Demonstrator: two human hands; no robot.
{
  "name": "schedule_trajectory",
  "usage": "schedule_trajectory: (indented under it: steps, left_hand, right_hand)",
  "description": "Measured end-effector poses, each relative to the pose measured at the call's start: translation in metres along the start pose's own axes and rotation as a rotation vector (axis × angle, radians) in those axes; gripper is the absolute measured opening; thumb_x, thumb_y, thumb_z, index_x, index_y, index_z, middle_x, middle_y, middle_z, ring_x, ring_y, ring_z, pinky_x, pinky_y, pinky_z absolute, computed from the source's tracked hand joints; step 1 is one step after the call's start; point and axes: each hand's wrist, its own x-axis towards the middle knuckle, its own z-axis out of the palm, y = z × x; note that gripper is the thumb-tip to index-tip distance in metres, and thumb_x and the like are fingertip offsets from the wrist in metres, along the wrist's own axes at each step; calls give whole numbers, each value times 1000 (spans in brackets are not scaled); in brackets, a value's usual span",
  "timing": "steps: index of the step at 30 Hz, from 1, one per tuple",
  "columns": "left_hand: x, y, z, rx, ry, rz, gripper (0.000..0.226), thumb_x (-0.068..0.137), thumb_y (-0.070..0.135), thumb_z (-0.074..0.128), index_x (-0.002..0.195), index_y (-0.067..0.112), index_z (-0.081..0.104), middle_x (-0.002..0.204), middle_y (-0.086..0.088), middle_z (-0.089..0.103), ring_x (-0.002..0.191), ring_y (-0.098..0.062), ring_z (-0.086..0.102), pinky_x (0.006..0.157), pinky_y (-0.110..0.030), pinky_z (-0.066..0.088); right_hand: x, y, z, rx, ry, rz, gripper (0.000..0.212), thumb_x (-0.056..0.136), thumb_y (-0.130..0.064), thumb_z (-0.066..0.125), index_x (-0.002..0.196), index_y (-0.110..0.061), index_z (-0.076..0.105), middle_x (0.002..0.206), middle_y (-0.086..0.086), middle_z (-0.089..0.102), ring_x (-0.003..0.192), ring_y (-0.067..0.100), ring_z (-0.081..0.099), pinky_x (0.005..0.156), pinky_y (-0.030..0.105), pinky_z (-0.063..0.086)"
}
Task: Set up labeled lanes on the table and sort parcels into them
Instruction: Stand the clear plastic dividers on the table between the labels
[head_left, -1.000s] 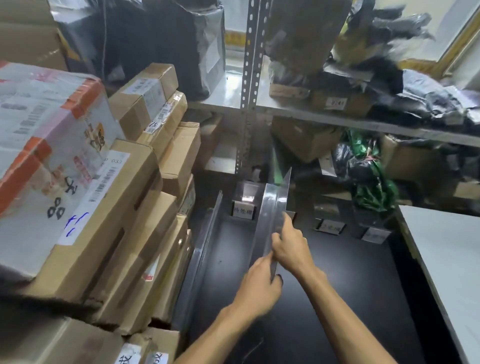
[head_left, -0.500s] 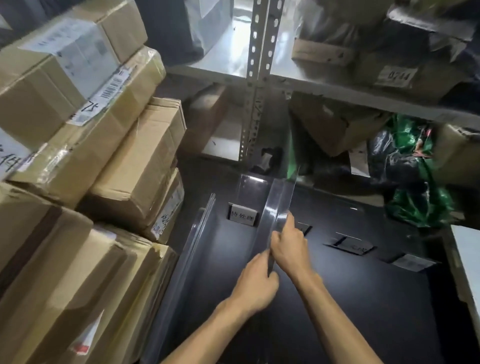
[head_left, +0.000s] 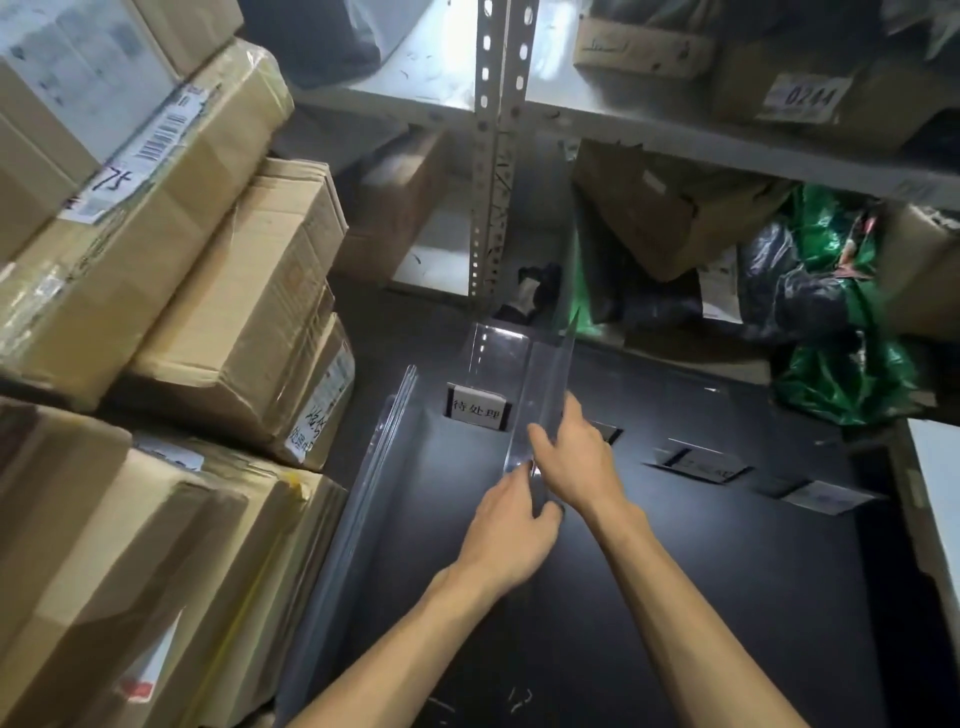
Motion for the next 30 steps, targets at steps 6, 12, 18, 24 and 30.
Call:
schedule_trajectory:
  steps: [6, 12, 18, 24, 30]
  left_hand:
    - [-22, 0, -38, -12, 326, 105, 43, 99, 15, 48, 141, 20, 51, 141, 7, 53, 134, -13, 45, 113, -32, 36]
    - [-53, -33, -82, -131, 565, -1, 45, 92, 2, 48, 133, 16, 62, 129, -4, 66, 124, -23, 56, 108, -40, 43]
    - [-76, -84, -92, -108, 431, -194, 55, 99, 4, 40, 153, 14, 42, 155, -7, 46, 145, -25, 39, 116, -33, 29]
    - [-86, -116, -84, -86, 271, -213, 49, 98, 15, 45, 145, 26, 50, 139, -3, 61, 133, -24, 54, 98, -28, 39]
    - [-95, -117, -88, -58, 294, -143, 44, 92, 12, 49, 133, 26, 57, 129, -1, 67, 125, -21, 59, 105, -38, 46]
  right_hand:
    - [-43, -50, -17, 79, 411, -321, 22, 99, -28, 58, 115, -13, 56, 110, 4, 57, 98, 22, 57, 74, 30, 39]
    - [-75, -108, 28, 77, 94, -339, 40, 100, -42, 54, 68, -18, 48, 69, 1, 60, 69, 28, 55, 64, 37, 41]
    - [-88, -118, 96, -33, -106, -191, 40, 99, -51, 55, 98, -11, 60, 106, 14, 70, 102, 37, 63, 84, 42, 49]
    - [-96, -122, 106, -68, -100, -161, 19, 92, -25, 60, 82, -9, 55, 99, 18, 69, 97, 41, 64, 75, 38, 48]
    - [-106, -126, 98, -47, -63, -209, 13, 90, -17, 59, 85, -6, 51, 96, 18, 64, 93, 42, 61, 75, 40, 49]
